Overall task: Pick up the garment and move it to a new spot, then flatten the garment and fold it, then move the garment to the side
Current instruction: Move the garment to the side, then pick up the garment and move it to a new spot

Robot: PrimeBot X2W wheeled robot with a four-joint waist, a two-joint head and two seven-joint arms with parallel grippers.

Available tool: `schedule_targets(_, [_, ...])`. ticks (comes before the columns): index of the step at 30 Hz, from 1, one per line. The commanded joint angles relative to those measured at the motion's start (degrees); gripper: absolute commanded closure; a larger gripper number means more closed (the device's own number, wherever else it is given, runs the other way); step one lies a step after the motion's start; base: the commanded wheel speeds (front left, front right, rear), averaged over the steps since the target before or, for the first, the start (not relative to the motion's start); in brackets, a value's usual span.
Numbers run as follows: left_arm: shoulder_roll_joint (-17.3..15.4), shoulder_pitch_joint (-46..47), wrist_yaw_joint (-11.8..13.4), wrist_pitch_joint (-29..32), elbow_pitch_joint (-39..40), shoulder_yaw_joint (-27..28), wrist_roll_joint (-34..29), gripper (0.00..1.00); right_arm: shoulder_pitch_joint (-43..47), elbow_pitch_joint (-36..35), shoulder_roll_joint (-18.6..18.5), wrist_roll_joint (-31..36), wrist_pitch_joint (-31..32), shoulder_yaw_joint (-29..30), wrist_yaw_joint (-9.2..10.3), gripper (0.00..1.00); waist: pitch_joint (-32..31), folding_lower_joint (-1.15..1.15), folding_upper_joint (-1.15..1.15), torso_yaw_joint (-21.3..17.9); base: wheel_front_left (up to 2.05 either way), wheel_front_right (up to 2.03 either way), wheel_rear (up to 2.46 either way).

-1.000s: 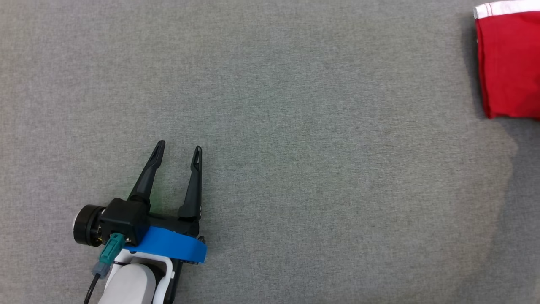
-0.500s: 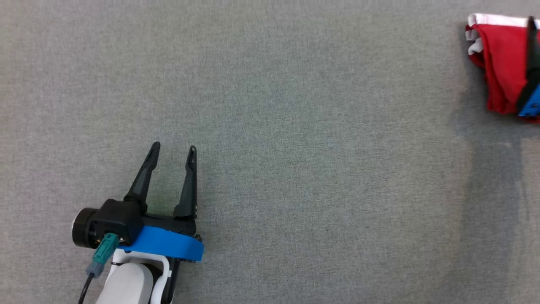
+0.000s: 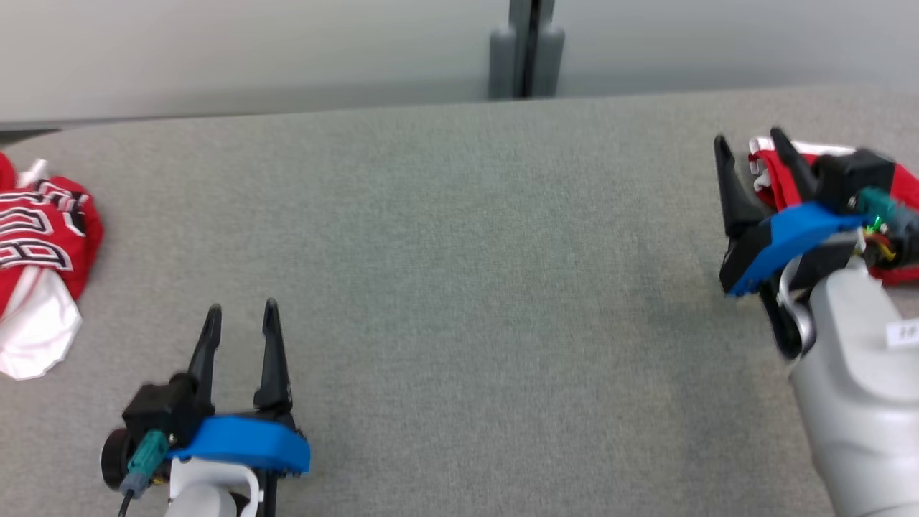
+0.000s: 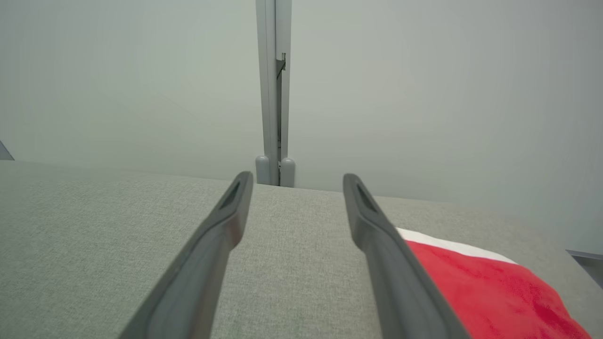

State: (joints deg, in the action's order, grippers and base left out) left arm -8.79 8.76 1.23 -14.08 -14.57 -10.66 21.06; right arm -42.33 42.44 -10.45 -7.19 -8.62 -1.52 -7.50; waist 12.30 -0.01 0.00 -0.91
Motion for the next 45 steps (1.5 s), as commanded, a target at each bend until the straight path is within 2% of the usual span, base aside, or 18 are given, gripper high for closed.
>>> schedule_targets(1, [0.26, -1.15, 0.30, -0.35, -0.93, 0.35, 0.49, 0.00, 2.44, 0.26, 0.37, 0.39, -1.24, -0.32, 0.01, 0.00, -2.38, 0.01, 0.00, -0.37, 0.00, 0.00, 0.00])
schedule_targets(5, [0.56, -4.06, 0.14, -0.81, -3.44, 1.19, 1.05, 0.00, 8.37, -0.66, 3.62, -0.31, -3.67, -1.26, 0.01, 0.00, -5.95, 0.01, 0.00, 0.69, 0.00, 0.00, 0.00])
schedule_targets(10, [1.26, -7.16, 0.03, -1.05, -4.87, 1.16, 1.21, 0.00, 17.30, -3.79, 6.64, 0.29, -5.66, 1.14, 0.02, 0.00, -8.89, 0.01, 0.00, 1.71, 0.00, 0.00, 0.00])
schedule_targets(13, [1.77, -8.96, 0.31, -1.11, -5.20, 1.36, 1.19, 0.00, 23.35, -6.69, 7.42, -0.13, -6.30, 3.23, 0.02, 0.00, -9.95, 0.01, 0.00, 2.02, 0.00, 0.00, 0.00])
schedule_targets(20, [2.52, -11.69, -0.16, -1.15, -5.09, 1.86, 1.06, 0.00, 32.67, -15.16, 7.44, -2.62, -6.62, -1.64, 0.01, 0.00, -10.70, 0.01, 0.00, 1.89, 0.00, 0.00, 0.00])
schedule_targets(27, [3.24, -13.37, -0.23, -1.17, -3.62, 1.86, 0.14, 0.00, 35.83, -19.22, 7.51, -1.92, -6.64, -1.94, 0.01, 0.00, -11.45, 0.01, 0.00, 1.98, 0.00, 0.00, 0.00])
schedule_targets(45, [3.61, -13.92, -1.09, -1.19, -3.50, 1.84, -0.98, 0.00, 37.58, -18.13, 7.51, -3.46, -6.66, -3.85, 0.01, 0.00, -12.60, 0.01, 0.00, 2.92, 0.00, 0.00, 0.00])
